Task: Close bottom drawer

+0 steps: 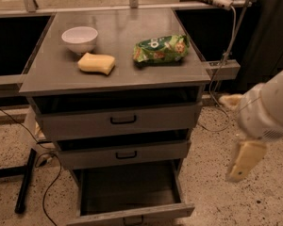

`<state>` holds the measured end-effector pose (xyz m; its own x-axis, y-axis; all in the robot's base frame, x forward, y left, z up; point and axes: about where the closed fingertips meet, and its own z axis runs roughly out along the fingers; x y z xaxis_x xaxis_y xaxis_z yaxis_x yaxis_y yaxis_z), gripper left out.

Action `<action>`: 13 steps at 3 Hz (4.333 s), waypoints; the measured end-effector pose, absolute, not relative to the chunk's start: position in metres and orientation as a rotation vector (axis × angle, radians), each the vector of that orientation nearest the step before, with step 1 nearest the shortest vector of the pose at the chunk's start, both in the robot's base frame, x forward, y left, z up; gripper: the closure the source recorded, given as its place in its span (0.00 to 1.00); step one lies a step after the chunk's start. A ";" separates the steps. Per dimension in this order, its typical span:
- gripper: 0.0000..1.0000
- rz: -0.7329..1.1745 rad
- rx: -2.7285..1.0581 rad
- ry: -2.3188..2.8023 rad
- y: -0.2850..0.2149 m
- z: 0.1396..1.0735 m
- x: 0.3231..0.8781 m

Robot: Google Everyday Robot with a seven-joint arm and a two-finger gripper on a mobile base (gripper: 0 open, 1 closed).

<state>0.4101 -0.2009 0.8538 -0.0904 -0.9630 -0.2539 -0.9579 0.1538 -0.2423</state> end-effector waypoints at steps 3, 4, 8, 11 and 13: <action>0.64 0.183 -1.786 2.124 -0.207 0.694 0.393; 0.88 0.183 -1.786 2.124 -0.207 0.694 0.393; 1.00 0.426 -1.631 2.156 -0.177 0.461 0.416; 1.00 0.485 -1.502 2.225 -0.182 0.374 0.417; 1.00 0.408 -1.387 2.163 -0.189 0.285 0.463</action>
Offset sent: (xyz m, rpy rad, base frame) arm -0.0242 -0.0104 -0.2396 0.1605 0.1676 -0.0397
